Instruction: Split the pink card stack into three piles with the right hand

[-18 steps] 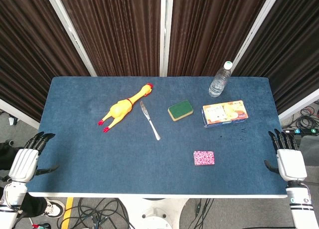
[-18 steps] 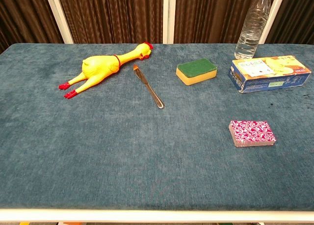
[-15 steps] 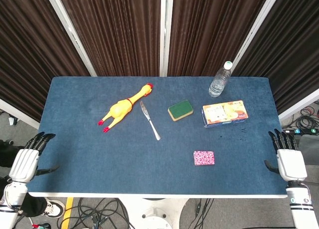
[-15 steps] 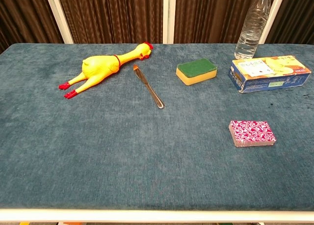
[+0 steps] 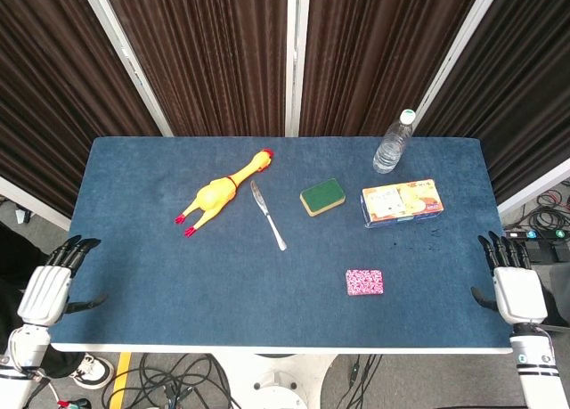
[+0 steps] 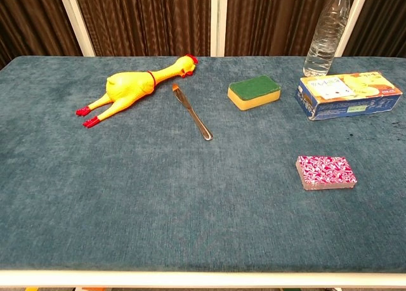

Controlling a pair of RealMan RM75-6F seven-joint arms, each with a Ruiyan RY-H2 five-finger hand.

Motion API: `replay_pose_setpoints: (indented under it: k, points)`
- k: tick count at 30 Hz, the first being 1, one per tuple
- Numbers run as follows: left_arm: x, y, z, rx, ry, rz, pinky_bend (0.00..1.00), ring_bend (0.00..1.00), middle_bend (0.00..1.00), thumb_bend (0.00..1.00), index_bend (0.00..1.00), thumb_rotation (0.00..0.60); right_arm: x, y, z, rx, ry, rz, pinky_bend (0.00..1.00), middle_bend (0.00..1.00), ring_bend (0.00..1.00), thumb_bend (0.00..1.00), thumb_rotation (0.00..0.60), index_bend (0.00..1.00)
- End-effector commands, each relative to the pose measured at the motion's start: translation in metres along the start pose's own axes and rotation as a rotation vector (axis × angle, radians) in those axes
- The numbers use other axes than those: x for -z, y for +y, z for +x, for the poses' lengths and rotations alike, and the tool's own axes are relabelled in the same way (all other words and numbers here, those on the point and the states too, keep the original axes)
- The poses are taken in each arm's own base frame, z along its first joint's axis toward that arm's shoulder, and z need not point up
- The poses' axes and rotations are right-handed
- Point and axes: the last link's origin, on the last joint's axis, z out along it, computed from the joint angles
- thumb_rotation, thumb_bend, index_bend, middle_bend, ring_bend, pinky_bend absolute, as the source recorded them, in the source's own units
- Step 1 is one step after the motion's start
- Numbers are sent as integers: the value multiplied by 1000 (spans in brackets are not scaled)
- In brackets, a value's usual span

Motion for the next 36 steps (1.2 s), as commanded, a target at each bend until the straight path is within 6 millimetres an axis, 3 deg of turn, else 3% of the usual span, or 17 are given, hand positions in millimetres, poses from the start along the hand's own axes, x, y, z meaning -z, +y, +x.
replay_pose_setpoints:
  k: [1,36]
  points:
    - [0,0,1,0,2,0,178,64,154,34,157,600,0,-1,1,1,3,2,0,0,0,148,600,0]
    - [0,0,-9,0,-22,2,178,64,154,34,157,600,-1,-5,2,23,-26,13,2,7,3,146,600,0]
